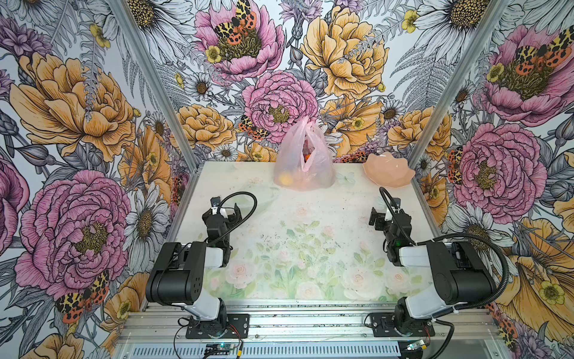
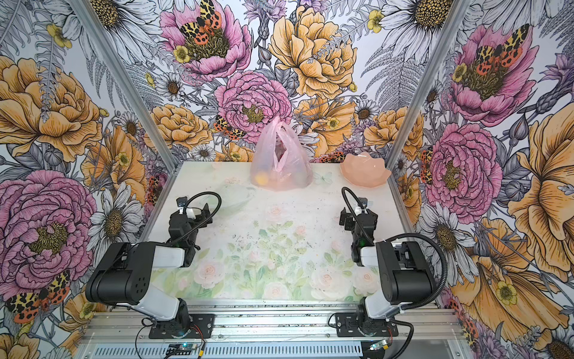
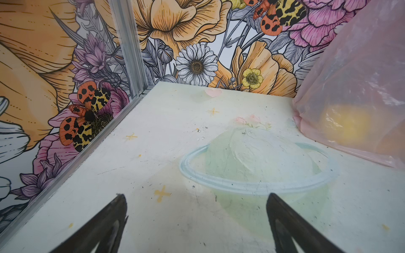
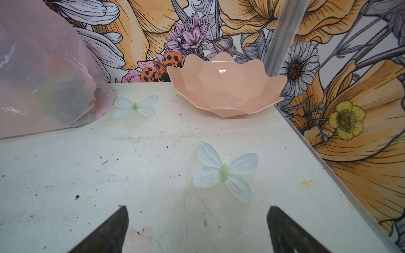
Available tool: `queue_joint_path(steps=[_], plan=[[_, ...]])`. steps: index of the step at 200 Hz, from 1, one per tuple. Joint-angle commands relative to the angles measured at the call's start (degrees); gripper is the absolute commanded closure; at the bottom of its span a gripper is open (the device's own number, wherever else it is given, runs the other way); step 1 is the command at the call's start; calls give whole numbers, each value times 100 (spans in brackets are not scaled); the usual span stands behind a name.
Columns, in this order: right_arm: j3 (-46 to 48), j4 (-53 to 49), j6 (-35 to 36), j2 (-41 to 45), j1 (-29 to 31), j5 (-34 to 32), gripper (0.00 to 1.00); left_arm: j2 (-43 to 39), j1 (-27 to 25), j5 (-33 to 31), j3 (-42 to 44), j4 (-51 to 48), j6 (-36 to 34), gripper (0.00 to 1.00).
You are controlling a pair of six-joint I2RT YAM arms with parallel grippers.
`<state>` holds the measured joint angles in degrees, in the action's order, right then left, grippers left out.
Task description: Take the fake fruits out of the plastic bag
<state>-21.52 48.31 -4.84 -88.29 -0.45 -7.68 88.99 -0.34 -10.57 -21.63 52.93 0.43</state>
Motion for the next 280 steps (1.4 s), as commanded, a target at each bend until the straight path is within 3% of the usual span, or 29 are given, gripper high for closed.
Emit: queue_joint_path(steps=[1, 143, 163, 198, 231, 249, 265, 270, 280], plan=[[-96, 125, 1, 35, -21, 4, 1, -30, -15, 153, -9, 59, -78, 1], [-74, 151, 29, 51, -20, 28, 1, -44, 43, 414, -13, 34, -90, 1], [-77, -133, 181, 418, 68, 138, 0, -316, -22, 869, -205, -542, -354, 2], [-102, -987, 250, 1574, 233, -44, 1, -1468, -600, 38, -718, -2190, -554, 1], [-577, -1880, -982, 2601, 230, 15, 1, -2264, -863, -48, -1268, -3209, 732, 1], [-1052, -2372, -1434, 2813, 196, 573, 1, -2501, -792, -383, -1814, -4340, 2115, 1], [-1283, -2388, -2085, 2872, 1, 1216, 1, -2569, -539, -740, -2343, -5922, 3642, 1], [-1348, -2384, -2364, 2844, -98, 1397, 0, -2579, -377, -653, -2476, -6380, 4018, 1], [-1539, -2388, -2858, 2696, -382, 2051, 1, -2627, 74, 187, -2569, -6703, 4315, 1]])
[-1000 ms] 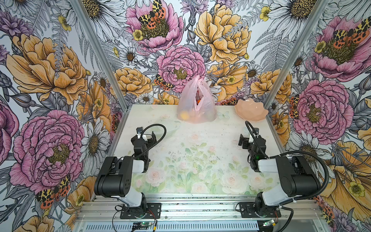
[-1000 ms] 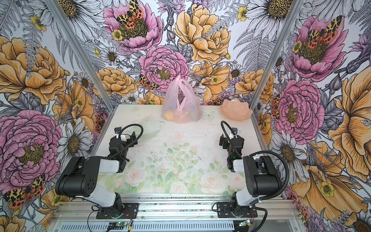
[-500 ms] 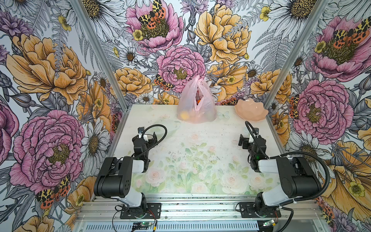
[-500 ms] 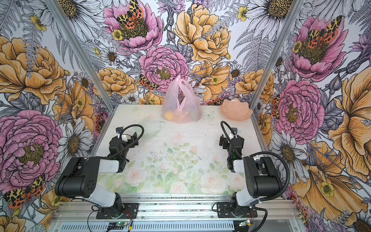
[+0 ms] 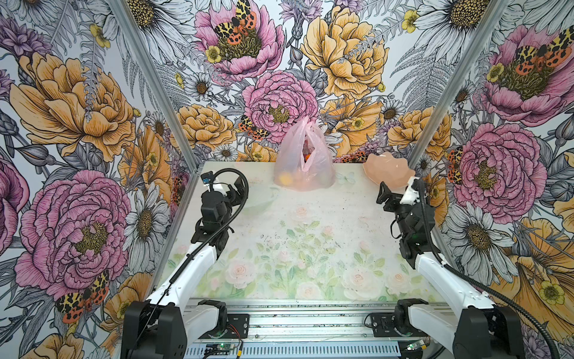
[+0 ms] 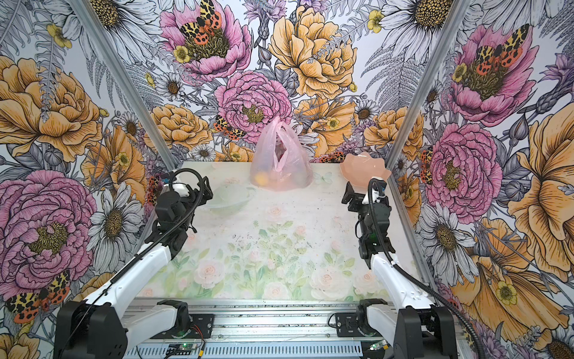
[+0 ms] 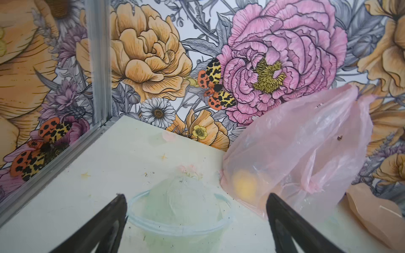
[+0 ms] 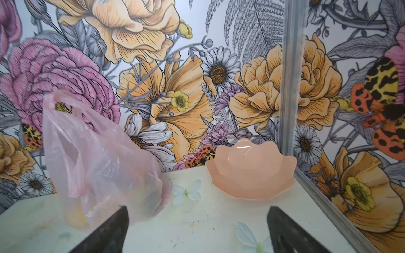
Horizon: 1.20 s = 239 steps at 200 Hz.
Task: Take the fake fruits out of the plastic bag
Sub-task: 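Reach the right gripper to the pink bag's handle while the left gripper advances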
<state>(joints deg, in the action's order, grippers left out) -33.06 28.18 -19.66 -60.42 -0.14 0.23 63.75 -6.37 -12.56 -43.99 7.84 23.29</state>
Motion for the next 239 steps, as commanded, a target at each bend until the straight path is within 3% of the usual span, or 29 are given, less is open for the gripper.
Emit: queue_joint_path(steps=[1, 16, 24, 39, 52, 84, 134, 198, 239], plan=[[-411, -371, -1427, -114, -450, 1348, 0, -109, 736, 482, -327, -2188, 2043, 1], [-852, -340, -2091, -639, -932, 2376, 0, -253, 1309, 1912, 23, -1527, 2150, 1], [-1060, -269, -2637, -979, -1157, 2716, 0, -347, 1519, 2362, 251, -1157, 2284, 1], [-1309, 444, -3450, -1682, -1451, 3546, 0, -536, 1604, 2587, 439, -925, 2108, 1], [-1601, 469, -3486, -2137, -1418, 3782, 1, -620, 1401, 2215, 275, -1344, 1652, 2], [-2124, -180, -2637, -2561, -771, 3011, 0, -663, 986, 1844, 171, -1604, 1400, 1], [-3580, -1205, -1566, -3657, 433, 1924, 4, -577, -548, 549, 27, -1942, 779, 1], [-5522, -1674, -689, -5145, 1345, 1593, 6, -101, -1364, 610, 303, -1400, 580, 1], [-6555, -1895, -521, -6041, 1569, 1339, 5, 249, -1413, 815, 432, -1172, 562, 1]])
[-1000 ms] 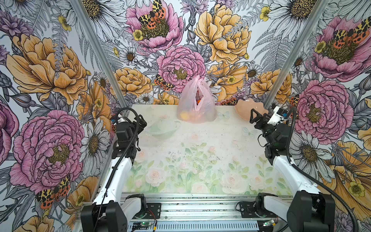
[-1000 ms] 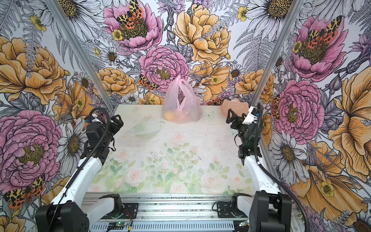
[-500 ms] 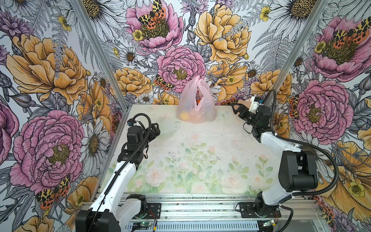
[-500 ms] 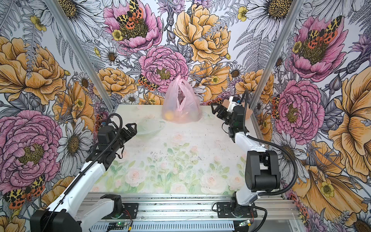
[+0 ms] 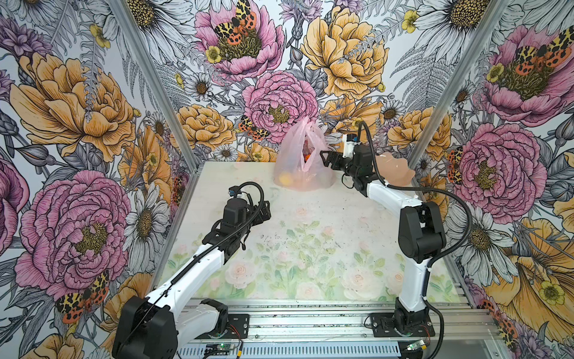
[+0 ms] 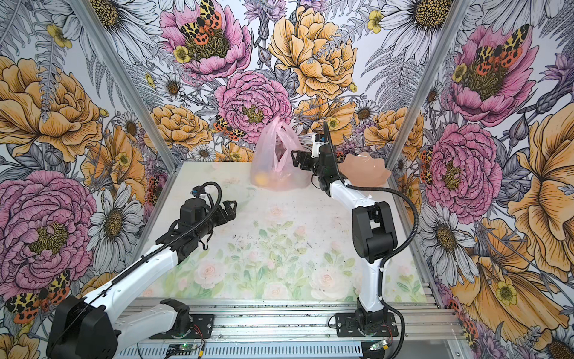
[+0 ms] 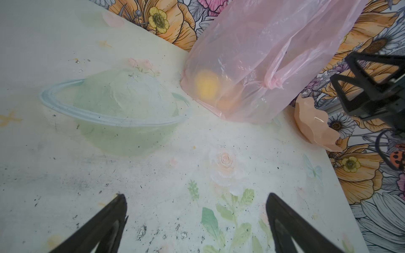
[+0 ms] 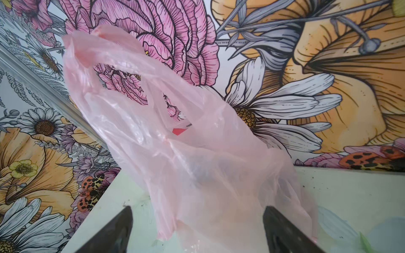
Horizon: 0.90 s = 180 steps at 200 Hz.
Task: Take the fake fruits out of the plastic bag
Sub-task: 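Reach the right gripper to the pink bag's handle while the left gripper advances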
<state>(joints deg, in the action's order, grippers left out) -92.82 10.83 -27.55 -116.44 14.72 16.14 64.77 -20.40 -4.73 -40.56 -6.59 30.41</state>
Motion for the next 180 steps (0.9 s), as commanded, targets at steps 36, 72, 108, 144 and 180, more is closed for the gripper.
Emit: queue_joint_path(steps=[36, 72, 108, 144, 180], plan=[[-1589, -441, 381, -1191, 182, -282, 5, 306, 8, 48, 91, 358, -312, 1], [-2695, -1079, 397, -1897, 238, -610, 13, 610, 159, 185, 30, 434, -261, 1], [-2847, -1192, 358, -1907, 242, -612, 47, 698, 260, 220, -82, 267, -133, 1], [-2273, -1224, 211, -1358, 352, -667, 75, 594, 383, 426, -71, 169, 89, 1], [-1047, -1073, 29, -421, 570, -897, 87, 408, 862, 1135, -149, -146, 556, 1]])
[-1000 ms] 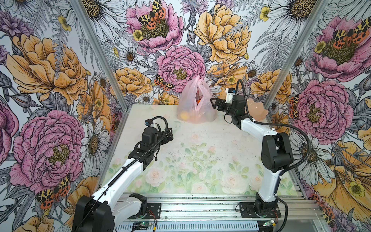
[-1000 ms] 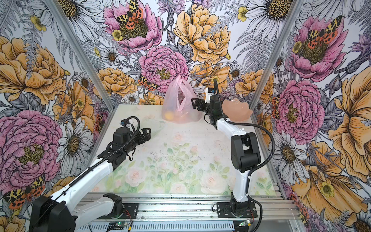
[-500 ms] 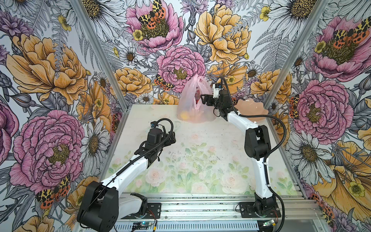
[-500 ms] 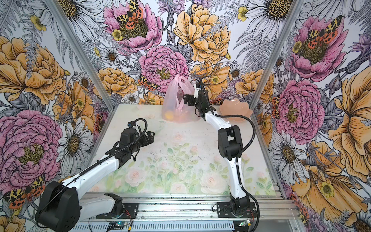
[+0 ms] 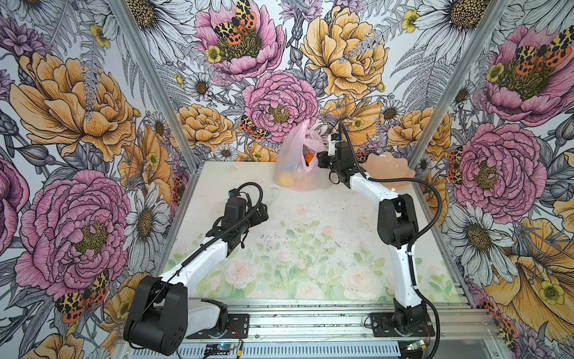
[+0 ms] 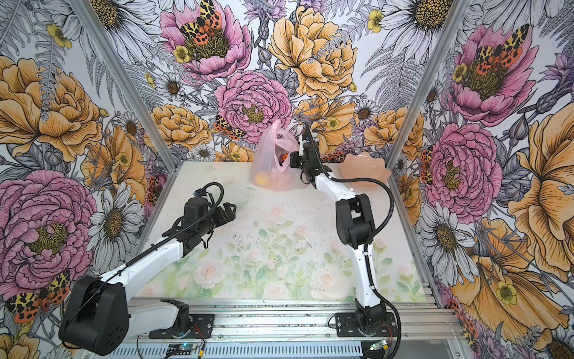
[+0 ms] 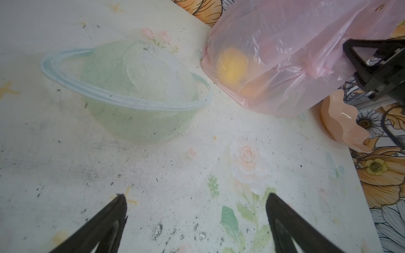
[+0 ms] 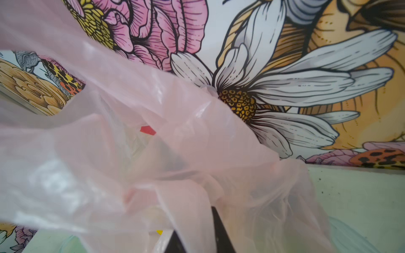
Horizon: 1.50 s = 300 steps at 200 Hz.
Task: Take the fake fruits out of the plastic bag
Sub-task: 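Reach the right gripper to the pink bag's handle while the left gripper advances, then grasp the bag handle with the right gripper while the left gripper approaches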
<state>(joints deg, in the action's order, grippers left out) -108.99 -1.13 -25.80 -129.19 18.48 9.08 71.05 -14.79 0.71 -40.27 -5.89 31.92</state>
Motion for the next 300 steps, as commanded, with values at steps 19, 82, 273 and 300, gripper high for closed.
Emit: queue_joint_path(steps=[19, 82, 273, 300], plan=[[1317, 322, -232, 1406, 299, -223, 89, -339, 373, 448, -400, -807, 451, 1], [3651, 769, -166, 3337, 628, -266, 89, -540, -29, 640, -1228, -2041, 36, 4], [1330, 621, 316, 1015, 509, -550, 59, 307, -1212, -704, -2391, -2716, -445, 3], [1516, 507, 408, 1296, 551, -363, 100, 575, -1198, -678, -2637, -2716, -524, 3]])
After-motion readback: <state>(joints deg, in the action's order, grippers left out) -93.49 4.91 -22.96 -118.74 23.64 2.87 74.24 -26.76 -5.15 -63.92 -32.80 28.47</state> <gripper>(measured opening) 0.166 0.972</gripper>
